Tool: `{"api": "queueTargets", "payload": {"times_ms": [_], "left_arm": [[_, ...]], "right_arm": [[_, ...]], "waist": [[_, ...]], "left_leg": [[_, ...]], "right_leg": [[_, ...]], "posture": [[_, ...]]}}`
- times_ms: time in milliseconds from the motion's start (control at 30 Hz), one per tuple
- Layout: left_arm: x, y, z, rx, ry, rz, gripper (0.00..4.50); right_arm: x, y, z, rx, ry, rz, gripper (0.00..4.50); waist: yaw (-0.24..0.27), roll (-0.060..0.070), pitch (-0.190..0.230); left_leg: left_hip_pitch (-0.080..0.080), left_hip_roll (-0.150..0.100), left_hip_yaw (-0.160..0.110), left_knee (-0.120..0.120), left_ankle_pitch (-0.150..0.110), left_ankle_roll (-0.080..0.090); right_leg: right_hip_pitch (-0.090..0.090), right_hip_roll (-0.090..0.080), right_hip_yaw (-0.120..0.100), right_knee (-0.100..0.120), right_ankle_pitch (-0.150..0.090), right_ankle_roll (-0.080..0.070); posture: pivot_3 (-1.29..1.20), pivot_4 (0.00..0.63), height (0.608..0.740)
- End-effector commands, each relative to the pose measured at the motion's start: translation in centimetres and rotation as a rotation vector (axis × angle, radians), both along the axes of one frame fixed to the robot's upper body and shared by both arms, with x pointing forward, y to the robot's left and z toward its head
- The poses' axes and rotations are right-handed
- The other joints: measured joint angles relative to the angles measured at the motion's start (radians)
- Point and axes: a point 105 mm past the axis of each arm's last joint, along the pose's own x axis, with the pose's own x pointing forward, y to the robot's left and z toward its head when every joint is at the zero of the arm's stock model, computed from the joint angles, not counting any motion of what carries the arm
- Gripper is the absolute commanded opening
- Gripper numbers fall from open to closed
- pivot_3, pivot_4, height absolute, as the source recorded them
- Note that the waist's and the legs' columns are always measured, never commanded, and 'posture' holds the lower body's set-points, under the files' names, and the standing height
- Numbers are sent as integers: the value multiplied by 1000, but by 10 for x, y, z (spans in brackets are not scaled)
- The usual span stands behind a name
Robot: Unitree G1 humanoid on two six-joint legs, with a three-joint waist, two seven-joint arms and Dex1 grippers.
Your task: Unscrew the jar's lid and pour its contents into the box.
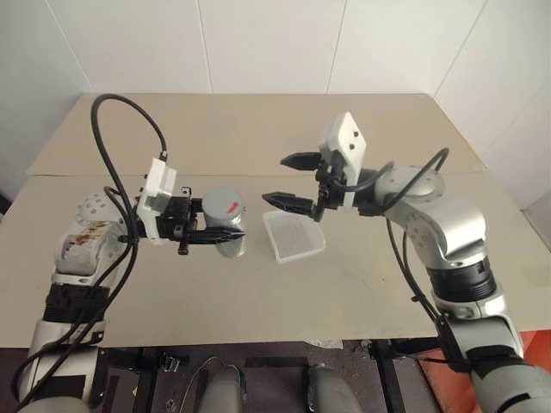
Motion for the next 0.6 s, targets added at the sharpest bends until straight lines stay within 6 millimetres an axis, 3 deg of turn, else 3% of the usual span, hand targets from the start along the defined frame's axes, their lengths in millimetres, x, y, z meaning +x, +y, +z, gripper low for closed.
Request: {"api": "queueTargets", "payload": {"times_ms": [33, 300, 600], "left_arm": [[3, -5, 5, -27, -26, 12, 1932], [19, -17, 6, -51, -38, 12, 1932], [19, -28, 7, -56, -43, -36, 1932]], "right_arm": [[-28, 4, 16, 17, -70, 127, 4468], [-55, 25, 25, 62, -78, 264, 4468], [-37, 55, 32, 97, -93, 192, 4468]], "waist": [[2, 0, 0], [2, 0, 0], [-1, 0, 0]], "left_leg": [[0, 0, 0, 0, 0, 0], [0, 0, -1, 0, 0, 0], [0, 0, 0, 0, 0, 0]], "right_leg": [[0, 0, 0, 0, 0, 0], [1, 0, 0, 0, 0, 0], [0, 0, 0, 1, 0, 0]], "posture": [[0, 150, 740], [0, 150, 740], [0, 150, 740]]}}
